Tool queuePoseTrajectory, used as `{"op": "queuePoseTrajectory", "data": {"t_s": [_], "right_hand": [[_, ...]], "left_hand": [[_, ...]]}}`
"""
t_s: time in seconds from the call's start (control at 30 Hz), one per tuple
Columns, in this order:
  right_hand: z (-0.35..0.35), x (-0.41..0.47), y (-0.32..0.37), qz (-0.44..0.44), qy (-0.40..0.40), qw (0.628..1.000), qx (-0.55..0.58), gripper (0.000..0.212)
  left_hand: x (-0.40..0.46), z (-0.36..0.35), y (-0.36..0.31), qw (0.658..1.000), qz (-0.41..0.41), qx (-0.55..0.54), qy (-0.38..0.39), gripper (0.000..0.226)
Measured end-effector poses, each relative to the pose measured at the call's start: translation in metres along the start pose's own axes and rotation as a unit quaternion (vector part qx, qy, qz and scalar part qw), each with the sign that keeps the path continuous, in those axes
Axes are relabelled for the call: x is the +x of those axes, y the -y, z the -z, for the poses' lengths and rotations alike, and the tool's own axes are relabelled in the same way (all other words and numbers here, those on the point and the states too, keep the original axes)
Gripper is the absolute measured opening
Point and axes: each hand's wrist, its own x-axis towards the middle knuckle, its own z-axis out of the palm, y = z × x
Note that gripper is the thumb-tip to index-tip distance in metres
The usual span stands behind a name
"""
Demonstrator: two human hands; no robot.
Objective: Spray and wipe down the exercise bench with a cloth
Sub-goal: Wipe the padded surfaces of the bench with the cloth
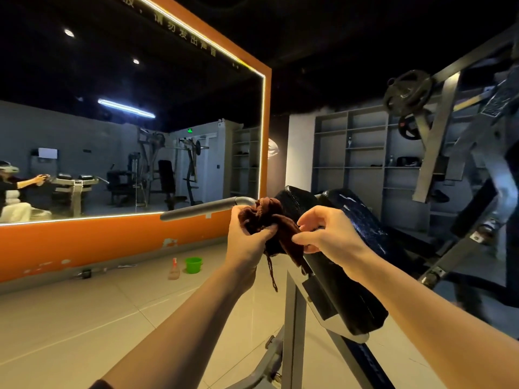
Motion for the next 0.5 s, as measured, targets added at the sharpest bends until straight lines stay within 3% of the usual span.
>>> {"op": "queuePoseTrajectory", "data": {"t_s": [0.1,0.13,0.17,0.23,0.3,0.43,0.5], "right_hand": [[-0.014,0.003,-0.007,0.038,-0.104,0.993,-0.031,0.010],[-0.018,0.006,-0.009,0.038,-0.148,0.988,-0.028,0.009],[-0.020,0.010,-0.010,0.029,-0.182,0.983,-0.010,0.008],[-0.021,0.019,-0.012,0.003,-0.221,0.974,0.040,0.007],[-0.020,0.026,-0.016,-0.011,-0.227,0.972,0.059,0.006],[-0.020,0.033,-0.023,0.023,-0.188,0.978,0.082,0.005],[-0.024,0.035,-0.024,0.034,-0.155,0.981,0.108,0.003]], "left_hand": [[-0.001,-0.008,0.005,1.000,-0.007,-0.014,0.004,0.041],[-0.001,-0.012,0.007,1.000,-0.004,-0.027,0.012,0.033],[-0.003,-0.015,0.007,0.999,0.005,-0.044,0.010,0.023],[-0.003,-0.019,0.010,0.999,0.007,-0.040,-0.009,0.026],[0.002,-0.019,0.013,1.000,-0.021,0.008,-0.021,0.013],[0.012,-0.016,0.018,0.991,-0.079,0.106,-0.024,0.047],[0.016,-0.014,0.020,0.980,-0.113,0.163,-0.032,0.041]]}}
